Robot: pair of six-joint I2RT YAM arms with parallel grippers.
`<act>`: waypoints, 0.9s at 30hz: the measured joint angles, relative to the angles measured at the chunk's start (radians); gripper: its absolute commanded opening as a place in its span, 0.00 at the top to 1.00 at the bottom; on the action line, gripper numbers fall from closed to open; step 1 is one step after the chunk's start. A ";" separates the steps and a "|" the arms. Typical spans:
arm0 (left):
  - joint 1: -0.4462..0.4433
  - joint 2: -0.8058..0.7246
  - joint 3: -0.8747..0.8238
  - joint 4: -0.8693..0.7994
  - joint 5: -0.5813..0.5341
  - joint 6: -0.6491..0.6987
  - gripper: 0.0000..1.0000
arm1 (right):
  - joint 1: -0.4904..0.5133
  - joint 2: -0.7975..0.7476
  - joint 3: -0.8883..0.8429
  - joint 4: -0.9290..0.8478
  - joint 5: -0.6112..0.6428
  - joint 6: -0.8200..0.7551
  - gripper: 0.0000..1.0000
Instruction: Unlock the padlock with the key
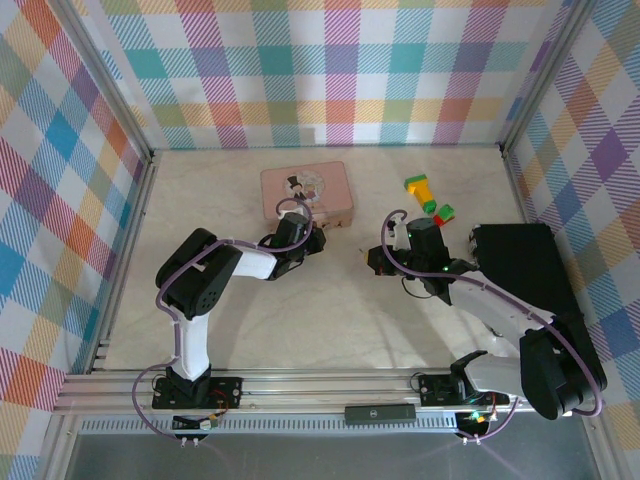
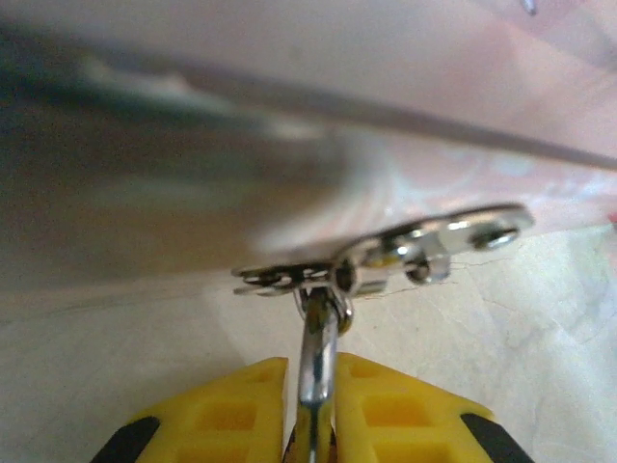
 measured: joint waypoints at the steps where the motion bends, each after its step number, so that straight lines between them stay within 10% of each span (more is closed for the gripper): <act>1: 0.000 0.000 0.000 0.000 0.006 -0.011 1.00 | 0.000 0.000 0.000 0.000 0.000 0.000 1.00; 10: 0.000 -0.063 -0.040 0.005 0.109 -0.201 1.00 | 0.000 0.060 -0.072 0.122 -0.053 0.103 1.00; 27: 0.000 -0.088 -0.221 0.518 0.207 -0.547 1.00 | 0.000 0.253 -0.094 0.426 -0.228 0.330 1.00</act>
